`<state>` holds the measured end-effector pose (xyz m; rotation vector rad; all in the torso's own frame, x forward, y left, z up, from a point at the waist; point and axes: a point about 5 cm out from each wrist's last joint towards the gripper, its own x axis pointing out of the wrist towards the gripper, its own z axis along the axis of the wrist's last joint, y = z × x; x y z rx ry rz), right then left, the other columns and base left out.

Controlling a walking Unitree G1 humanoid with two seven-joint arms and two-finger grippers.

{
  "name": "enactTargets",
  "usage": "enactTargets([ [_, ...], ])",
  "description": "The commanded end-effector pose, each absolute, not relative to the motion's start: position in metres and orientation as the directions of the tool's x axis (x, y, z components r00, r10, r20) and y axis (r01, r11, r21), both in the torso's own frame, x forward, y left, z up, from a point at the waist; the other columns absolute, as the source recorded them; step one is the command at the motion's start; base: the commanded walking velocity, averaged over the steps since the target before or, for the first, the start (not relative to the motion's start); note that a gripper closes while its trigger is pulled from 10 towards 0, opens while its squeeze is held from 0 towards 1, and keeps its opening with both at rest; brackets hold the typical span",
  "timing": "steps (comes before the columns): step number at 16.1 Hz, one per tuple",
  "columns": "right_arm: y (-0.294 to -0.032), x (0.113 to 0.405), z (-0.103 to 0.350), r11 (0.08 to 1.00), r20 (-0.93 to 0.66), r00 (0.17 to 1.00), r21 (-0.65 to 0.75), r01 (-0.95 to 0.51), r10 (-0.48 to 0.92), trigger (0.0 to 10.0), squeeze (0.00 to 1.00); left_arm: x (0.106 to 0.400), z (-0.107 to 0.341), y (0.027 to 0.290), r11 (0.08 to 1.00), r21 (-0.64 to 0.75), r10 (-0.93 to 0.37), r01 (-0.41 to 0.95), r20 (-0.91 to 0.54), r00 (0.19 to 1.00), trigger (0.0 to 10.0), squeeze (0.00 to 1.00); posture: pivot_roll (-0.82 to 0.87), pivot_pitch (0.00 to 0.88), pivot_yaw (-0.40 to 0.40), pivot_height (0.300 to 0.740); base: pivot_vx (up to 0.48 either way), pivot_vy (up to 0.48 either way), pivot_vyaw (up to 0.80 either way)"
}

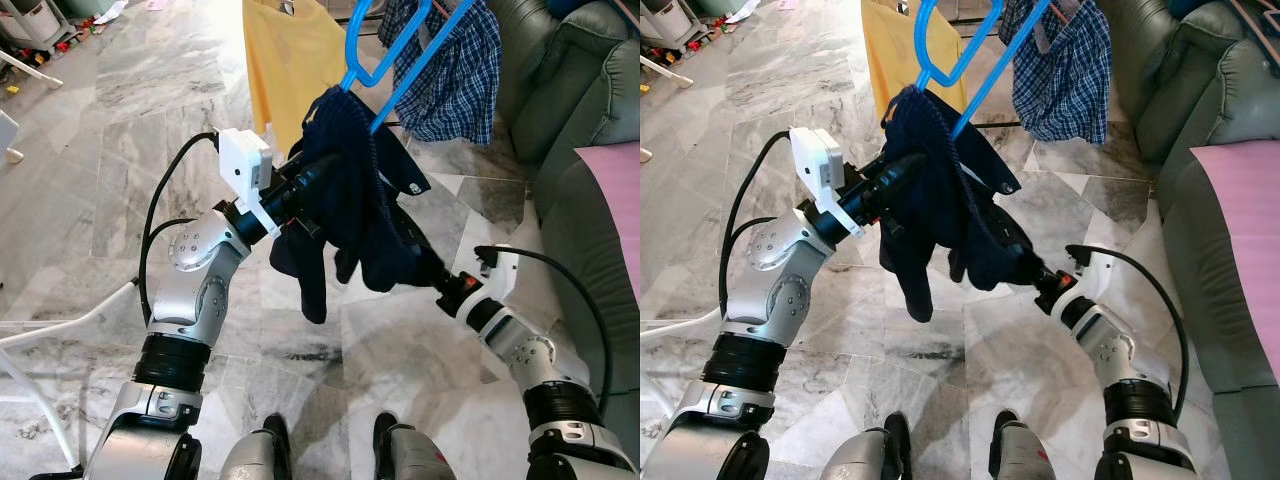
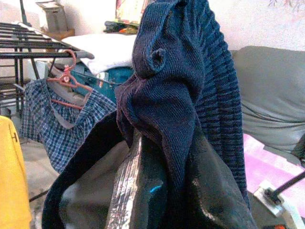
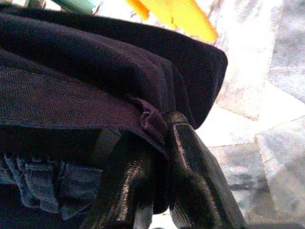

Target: Hang hanger

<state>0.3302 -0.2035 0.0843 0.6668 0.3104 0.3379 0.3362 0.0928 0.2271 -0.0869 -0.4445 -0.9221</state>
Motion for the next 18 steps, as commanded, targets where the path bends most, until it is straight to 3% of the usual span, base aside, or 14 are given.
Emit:
enactTargets([
  [1,-0.214,0.324,0.074,0.745,-0.226,0.908,0.656,-0.126,0.353,0.0,0.00,0.335,0.239,0.098,0.623,0.148,-0.732,0.768,0.455,0.507,0.0,0.00,-0.09,0.257,0.096,0.740,0.000,0.000,0.00],
  [6,-0.254,0.338,0.110,0.757,-0.174,0.976,0.653,0.013,0.133,0.0,0.00,0.333,0.207,0.107,0.645,0.104,-0.729,0.757,0.383,0.568,0.0,0.00,-0.10,0.257,0.088,0.740,0.000,0.000,0.00],
  [10,-0.271,0.351,0.143,0.765,-0.139,0.990,0.637,0.094,-0.007,0.0,0.00,0.323,0.175,0.106,0.634,0.043,-0.742,0.773,0.315,0.591,0.0,0.00,-0.11,0.256,0.083,0.740,0.000,0.000,0.00],
  [12,-0.280,0.357,0.161,0.753,-0.143,0.985,0.637,0.164,-0.093,0.0,0.00,0.312,0.158,0.105,0.595,-0.005,-0.771,0.804,0.277,0.573,0.0,0.00,-0.12,0.255,0.077,0.740,0.000,0.000,0.00],
  [13,-0.283,0.363,0.175,0.753,-0.143,0.981,0.630,0.192,-0.131,0.0,0.00,0.303,0.144,0.102,0.530,-0.070,-0.815,0.845,0.235,0.530,0.0,0.00,-0.13,0.257,0.074,0.740,0.000,0.000,0.00],
  [18,-0.274,0.379,0.194,0.773,-0.152,0.977,0.599,0.210,-0.148,0.0,0.00,0.289,0.124,0.089,0.370,-0.223,-0.885,0.902,0.212,0.415,0.0,0.00,-0.15,0.257,0.056,0.740,0.000,0.000,0.00],
])
